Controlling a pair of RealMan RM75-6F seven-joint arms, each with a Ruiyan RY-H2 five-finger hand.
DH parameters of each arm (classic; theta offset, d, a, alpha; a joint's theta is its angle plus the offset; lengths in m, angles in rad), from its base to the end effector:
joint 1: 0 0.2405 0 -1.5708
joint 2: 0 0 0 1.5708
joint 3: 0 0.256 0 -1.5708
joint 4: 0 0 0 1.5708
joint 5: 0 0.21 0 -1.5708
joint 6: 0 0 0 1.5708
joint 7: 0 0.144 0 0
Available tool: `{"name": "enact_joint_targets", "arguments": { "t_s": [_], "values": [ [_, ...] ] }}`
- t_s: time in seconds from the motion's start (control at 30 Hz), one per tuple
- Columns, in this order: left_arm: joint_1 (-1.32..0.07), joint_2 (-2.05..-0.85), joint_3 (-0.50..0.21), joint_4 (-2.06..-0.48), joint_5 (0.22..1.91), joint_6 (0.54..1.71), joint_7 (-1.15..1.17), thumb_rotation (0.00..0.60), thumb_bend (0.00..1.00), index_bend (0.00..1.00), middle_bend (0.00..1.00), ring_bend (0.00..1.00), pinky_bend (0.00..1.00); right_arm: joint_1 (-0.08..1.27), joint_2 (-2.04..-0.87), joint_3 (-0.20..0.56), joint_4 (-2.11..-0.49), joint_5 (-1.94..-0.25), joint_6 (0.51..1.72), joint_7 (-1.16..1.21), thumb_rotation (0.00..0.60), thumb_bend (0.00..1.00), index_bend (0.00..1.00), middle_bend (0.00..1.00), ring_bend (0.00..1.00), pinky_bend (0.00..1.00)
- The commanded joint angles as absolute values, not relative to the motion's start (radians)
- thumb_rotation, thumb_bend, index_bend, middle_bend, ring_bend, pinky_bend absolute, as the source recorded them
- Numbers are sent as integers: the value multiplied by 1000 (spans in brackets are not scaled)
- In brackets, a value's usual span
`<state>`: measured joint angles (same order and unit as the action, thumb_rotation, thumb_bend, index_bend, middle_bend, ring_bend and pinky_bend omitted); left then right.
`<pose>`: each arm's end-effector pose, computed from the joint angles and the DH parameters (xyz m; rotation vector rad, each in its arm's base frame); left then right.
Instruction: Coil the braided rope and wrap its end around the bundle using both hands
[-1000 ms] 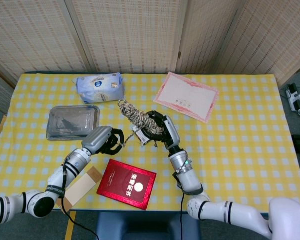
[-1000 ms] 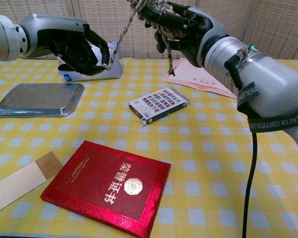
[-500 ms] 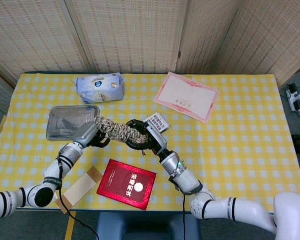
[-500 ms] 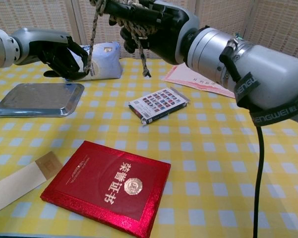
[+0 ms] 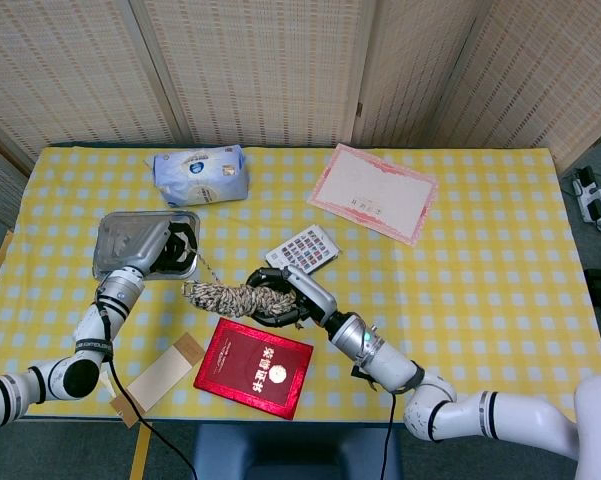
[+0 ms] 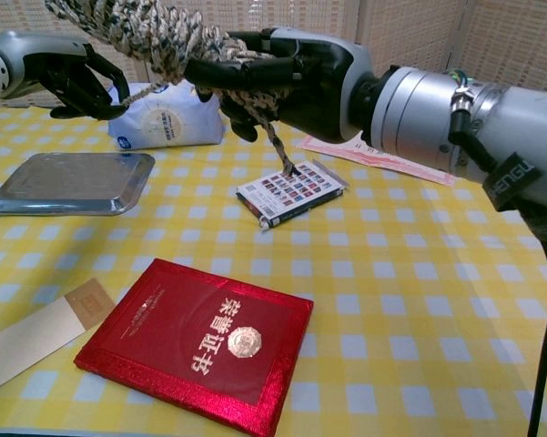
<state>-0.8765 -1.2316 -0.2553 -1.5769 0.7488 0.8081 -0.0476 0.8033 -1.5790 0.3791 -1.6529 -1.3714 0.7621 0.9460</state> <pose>-0.1465 0.4055 0.0845 -1.5248 -1.4141 -1.0648 -0.0230 -0.3220 -0.0179 -1.4065 2.1168 -1.5892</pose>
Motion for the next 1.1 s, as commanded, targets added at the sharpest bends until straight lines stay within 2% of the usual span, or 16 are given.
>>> {"name": "enact_joint_targets", "arguments": {
  "t_s": [0.03, 0.4, 0.73, 1.1],
  "values": [
    [-861, -1223, -265, -1578, 772, 825, -61, 600, 580, 688, 916, 809, 875, 800, -1562, 362, -1663, -1364, 759, 922, 600, 719, 877, 669, 732, 730],
    [-812, -1189, -309, -1637, 896, 908, -104, 600, 580, 688, 915, 809, 875, 834, -1569, 340, -1674, -1239, 727, 753, 600, 719, 881, 675, 737, 732],
    [-805, -1182, -322, -1706, 970, 951, -76, 600, 580, 688, 916, 809, 875, 877, -1596, 345, -1675, -1095, 712, 596, 600, 719, 881, 675, 734, 732],
    [-784, -1163, -318, -1789, 1058, 1011, -40, 600, 580, 688, 915, 809, 875, 915, -1662, 379, -1653, -857, 803, 407, 600, 719, 881, 675, 738, 733]
  ]
}}
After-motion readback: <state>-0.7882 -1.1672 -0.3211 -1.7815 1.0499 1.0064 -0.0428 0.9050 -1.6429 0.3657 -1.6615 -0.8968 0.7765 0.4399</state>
